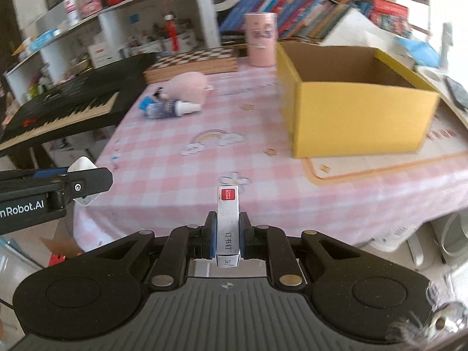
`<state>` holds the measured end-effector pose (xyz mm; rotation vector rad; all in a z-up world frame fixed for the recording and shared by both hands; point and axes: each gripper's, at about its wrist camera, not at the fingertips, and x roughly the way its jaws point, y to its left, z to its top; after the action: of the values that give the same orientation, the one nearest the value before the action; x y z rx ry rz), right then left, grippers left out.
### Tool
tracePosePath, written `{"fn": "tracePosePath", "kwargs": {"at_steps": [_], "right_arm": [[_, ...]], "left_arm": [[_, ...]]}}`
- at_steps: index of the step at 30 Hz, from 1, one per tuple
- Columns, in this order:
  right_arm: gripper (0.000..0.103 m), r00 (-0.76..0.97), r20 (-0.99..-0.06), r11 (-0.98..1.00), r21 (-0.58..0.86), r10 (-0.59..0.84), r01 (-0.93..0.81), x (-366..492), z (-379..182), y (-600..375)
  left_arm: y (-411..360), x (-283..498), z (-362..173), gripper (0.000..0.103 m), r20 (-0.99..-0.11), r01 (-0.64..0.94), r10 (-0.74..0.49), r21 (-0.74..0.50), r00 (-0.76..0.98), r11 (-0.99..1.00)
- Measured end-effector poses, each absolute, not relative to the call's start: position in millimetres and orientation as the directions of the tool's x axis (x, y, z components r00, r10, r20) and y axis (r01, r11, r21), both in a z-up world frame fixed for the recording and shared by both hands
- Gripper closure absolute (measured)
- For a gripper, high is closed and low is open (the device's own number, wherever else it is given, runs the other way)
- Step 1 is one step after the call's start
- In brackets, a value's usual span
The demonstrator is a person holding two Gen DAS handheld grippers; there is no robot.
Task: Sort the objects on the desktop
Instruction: 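Carry the charger plug and small white box with both grippers toward the yellow box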
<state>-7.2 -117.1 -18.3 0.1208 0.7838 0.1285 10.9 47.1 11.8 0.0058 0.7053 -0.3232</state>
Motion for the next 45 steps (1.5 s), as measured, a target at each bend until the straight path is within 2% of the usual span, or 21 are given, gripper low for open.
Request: {"fn": "tracePosePath", "kwargs": {"at_steps": [14, 45], "right_arm": [[0.090, 0.694, -0.719, 0.984, 0.139, 0.021, 0.114, -37, -21, -164], [0.090, 0.672, -0.741, 0.969, 0.158, -0.009, 0.188, -20, -29, -247]], "left_arm": [[3, 8, 8, 0.067, -0.635, 0.442, -0.417, -0.130, 0.651, 0.888], [-89, 39, 3, 0.067, -0.663, 0.502, -0.439, -0.110, 0.606, 0.858]]}}
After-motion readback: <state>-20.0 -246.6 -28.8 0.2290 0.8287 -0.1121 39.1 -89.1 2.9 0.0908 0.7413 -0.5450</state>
